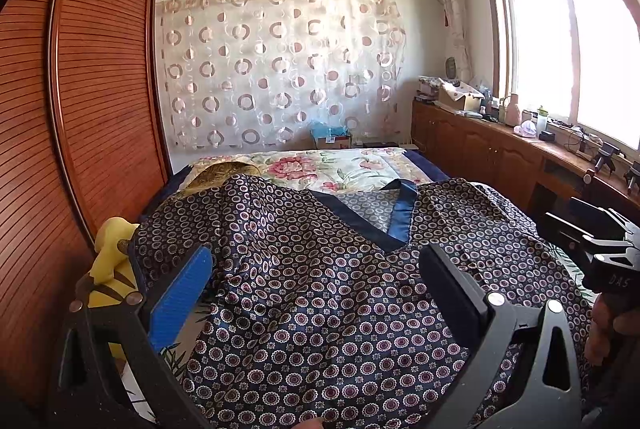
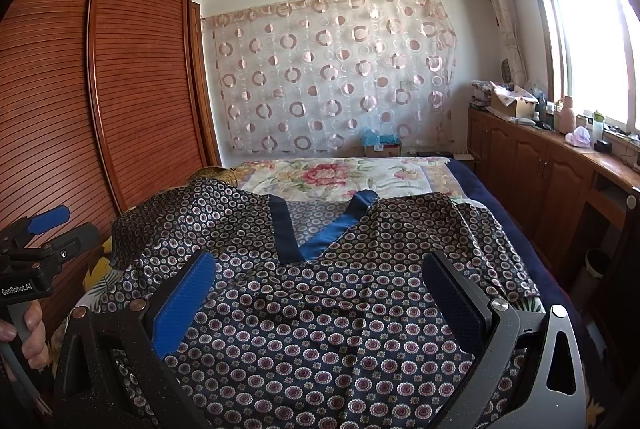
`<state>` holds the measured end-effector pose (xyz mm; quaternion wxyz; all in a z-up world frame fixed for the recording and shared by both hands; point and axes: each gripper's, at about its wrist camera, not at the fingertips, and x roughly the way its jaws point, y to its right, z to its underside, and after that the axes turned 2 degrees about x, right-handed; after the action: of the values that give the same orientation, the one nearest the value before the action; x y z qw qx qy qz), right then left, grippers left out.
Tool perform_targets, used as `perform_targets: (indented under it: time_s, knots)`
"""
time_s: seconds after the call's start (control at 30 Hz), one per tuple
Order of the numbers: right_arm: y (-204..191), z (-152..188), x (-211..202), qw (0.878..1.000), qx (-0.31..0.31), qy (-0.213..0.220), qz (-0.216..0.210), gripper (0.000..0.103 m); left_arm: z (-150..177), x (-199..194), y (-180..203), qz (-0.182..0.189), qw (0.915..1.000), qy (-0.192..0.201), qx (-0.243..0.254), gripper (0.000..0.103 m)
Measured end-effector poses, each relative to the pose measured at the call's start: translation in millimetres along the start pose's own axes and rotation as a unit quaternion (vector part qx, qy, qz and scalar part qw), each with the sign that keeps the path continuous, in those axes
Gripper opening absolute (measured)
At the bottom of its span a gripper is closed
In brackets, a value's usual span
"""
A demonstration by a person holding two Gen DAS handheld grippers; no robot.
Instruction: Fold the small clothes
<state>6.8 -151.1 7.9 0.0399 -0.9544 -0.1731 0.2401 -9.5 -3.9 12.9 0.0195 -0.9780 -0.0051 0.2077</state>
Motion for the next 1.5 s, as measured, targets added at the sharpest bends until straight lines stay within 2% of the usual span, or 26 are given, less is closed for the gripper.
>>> perform_targets:
  time_s: [0.47, 0.67, 1.0, 1.33, 1.5]
  knots:
    - [-0.9, 0.5, -0.7, 1.0, -0.001, 0.001, 0.001, 0.103, -3.1, -3.5, 1.7, -0.002, 1.0, 0.0, -0.001, 0.103]
    - [-2.7, 1.8, 3.6, 1.0, -0.003, -0.005, -0.003, 0.103, 0.2, 4.1, -3.3, 0.0, 0.9999, -0.012, -0.005, 0.103]
    - [-4.4, 3.6, 22.3, 0.999, -0.011, -0.027, -0.029, 0.103, 14.4, 28.2, -29.1, -0.008, 0.9989, -0.042, -0.02, 0.103]
    - [-10.1, 3.2, 50.3, 0.998, -0.03, -0.052, -0.024, 0.103, 31.2, 55.2, -68.5, -0.025, 0.9965, -0.076, -0.025, 0.103]
    - [-15.4, 4.5, 62.3, 0.996, -0.019, -0.075, -0.051, 0.103, 38.7, 65.8, -97.0, -0.032, 0.995, -0.091, -0.022, 0.103]
